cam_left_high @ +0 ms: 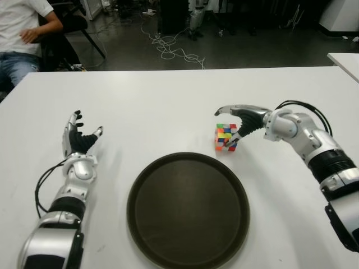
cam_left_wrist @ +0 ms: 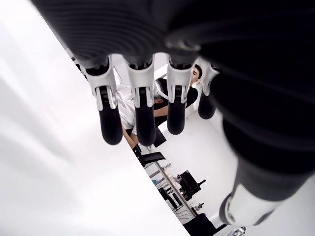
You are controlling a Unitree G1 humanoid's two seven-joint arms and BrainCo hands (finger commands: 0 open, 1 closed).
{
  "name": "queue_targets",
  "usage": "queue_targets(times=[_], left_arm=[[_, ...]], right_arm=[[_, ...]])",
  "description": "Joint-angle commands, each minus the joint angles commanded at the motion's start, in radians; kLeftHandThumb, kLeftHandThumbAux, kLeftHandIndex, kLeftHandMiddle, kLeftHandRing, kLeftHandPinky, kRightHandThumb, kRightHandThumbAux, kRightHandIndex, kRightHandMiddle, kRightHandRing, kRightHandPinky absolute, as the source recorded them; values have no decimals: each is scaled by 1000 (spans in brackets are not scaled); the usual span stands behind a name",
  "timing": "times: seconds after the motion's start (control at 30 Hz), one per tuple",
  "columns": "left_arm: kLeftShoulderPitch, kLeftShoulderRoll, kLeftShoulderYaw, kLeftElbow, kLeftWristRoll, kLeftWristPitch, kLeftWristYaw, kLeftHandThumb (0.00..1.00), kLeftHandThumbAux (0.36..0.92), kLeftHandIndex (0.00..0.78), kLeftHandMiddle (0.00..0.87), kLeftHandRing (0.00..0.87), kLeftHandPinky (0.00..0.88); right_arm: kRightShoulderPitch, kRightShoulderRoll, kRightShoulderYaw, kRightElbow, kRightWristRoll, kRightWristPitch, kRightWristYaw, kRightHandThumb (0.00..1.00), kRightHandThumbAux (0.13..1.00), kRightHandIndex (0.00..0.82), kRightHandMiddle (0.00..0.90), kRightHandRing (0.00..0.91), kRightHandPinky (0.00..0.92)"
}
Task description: Pick up the Rubik's Cube and put it in the plate
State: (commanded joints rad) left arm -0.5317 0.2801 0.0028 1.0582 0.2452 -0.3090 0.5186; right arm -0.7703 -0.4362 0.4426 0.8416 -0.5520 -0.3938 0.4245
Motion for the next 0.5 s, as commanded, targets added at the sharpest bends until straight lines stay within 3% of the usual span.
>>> queue_targets(times=[0.17, 0.5], left_arm=[[2, 1, 0, -5, 0, 3, 0, 278, 757, 109, 181, 200, 256], [4, 1, 0, -8, 0, -4, 2, 324, 763, 118, 183, 204, 258]], right_arm=[[5, 7, -3, 2, 3, 15, 6, 0, 644, 22, 42, 38, 0], [11, 19, 7, 3, -11, 61, 4, 0, 658, 21, 46, 29, 0]])
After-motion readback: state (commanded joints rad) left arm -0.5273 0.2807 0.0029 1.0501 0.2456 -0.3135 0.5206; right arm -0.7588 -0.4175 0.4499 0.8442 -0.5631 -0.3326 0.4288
